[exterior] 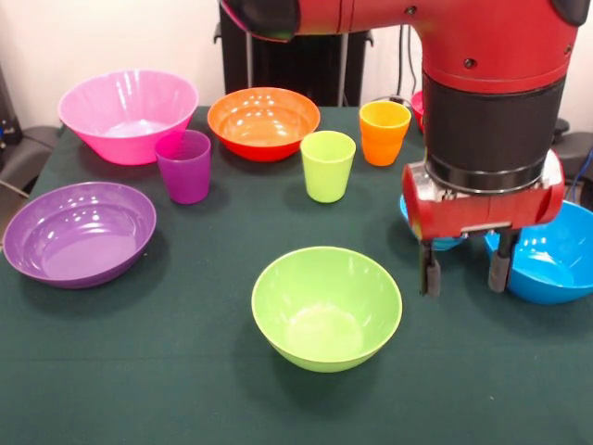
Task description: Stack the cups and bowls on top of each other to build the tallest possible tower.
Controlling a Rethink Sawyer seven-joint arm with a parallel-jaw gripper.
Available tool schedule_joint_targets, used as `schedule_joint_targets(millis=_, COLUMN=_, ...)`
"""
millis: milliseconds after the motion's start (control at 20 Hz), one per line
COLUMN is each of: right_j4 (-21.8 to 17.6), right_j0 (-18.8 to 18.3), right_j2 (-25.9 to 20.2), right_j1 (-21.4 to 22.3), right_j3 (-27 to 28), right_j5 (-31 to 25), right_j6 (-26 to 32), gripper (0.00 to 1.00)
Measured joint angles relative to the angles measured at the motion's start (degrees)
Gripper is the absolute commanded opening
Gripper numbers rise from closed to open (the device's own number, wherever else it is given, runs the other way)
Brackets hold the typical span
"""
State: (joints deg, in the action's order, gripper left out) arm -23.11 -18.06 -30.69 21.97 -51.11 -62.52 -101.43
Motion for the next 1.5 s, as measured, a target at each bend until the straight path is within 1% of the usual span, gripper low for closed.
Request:
schedule_joint_targets(millis=150, right_j4=-0.2, right_j0=-0.3, right_j2=-0.4, right_j1=-2.0, right_j3=2.4, right_j5=0.0, right_j6=3.1, gripper=1.00)
schedule_joint_targets(millis=300, right_j4=-0.2, right_j0=-0.6, right_j2=-0.6, right_j1=-3.0, right_j3=3.4, right_j5=0.0, right_j6=4.4, gripper=1.00)
schedule_joint_targets(millis=350, right_j4=-0.3, right_j0=-1.0, right_j2=-0.8, right_j1=-4.2, right_j3=4.3, right_j5=0.0, right_j6=5.9, gripper=1.00)
schedule_joint_targets(millis=650, right_j4=-0.6, right_j0=-2.1, right_j2=-1.1, right_j1=-6.8, right_j3=6.5, right_j5=-0.5, right_j6=9.1, gripper=1.00)
schedule_joint_targets(millis=850, right_j4=-0.8, right_j0=-3.5, right_j2=-1.2, right_j1=-8.6, right_j3=7.7, right_j5=-1.2, right_j6=11.7, gripper=1.00)
schedule_joint_targets(millis=1100, right_j4=-0.8, right_j0=-4.7, right_j2=-1.2, right_j1=-8.9, right_j3=7.5, right_j5=-1.4, right_j6=12.3, gripper=1.00)
schedule_joint_targets(millis=1250, right_j4=-0.8, right_j0=-5.7, right_j2=-1.2, right_j1=-8.4, right_j3=6.5, right_j5=-1.4, right_j6=12.3, gripper=1.00)
schedule_joint_targets(millis=1500, right_j4=-0.8, right_j0=-7.6, right_j2=-1.1, right_j1=-5.4, right_j3=1.9, right_j5=-1.3, right_j6=12.3, gripper=1.00)
